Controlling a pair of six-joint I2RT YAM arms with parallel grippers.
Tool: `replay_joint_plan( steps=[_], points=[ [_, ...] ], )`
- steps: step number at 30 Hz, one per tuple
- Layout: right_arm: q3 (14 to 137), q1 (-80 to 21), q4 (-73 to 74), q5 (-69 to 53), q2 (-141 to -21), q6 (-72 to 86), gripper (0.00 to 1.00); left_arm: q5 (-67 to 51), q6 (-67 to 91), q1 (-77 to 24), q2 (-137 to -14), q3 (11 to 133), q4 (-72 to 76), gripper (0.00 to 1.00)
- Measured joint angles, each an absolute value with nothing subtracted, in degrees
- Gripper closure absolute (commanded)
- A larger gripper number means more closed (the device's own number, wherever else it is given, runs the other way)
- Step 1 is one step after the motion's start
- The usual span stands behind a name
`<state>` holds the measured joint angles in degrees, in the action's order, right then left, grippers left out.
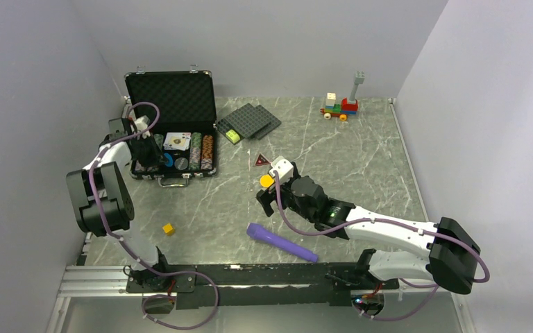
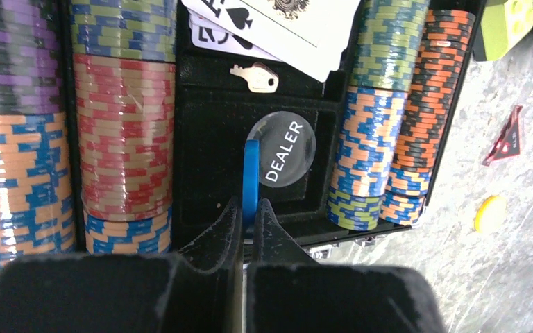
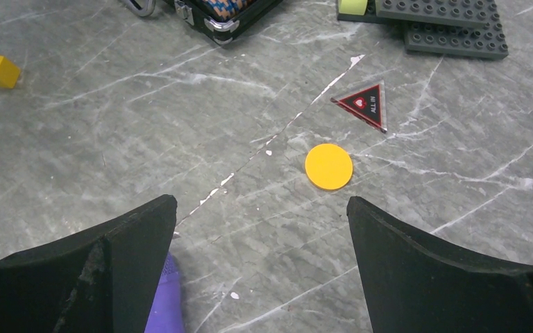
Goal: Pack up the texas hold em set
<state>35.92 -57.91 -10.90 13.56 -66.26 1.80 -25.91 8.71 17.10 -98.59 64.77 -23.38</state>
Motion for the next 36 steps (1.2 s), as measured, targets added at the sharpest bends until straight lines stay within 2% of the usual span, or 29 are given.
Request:
replay_joint_plan(
  steps=[14, 31, 36],
  points=[
    [35.86, -57.91, -11.03, 13.41, -65.45, 2.68, 0.02, -23.73, 7.66, 16.88, -104.64, 68.14, -23.16, 1.00],
    [35.81, -57.91, -11.00, 13.41, -65.45, 3.25, 0.02, -29.10, 7.27, 17.06, -108.66, 72.14, -26.02, 0.99],
    [35.81, -57.91, -11.00, 13.41, -65.45, 3.25, 0.02, -29.15, 6.68, 16.97, -108.95, 72.69, -26.68, 0.93]
  ],
)
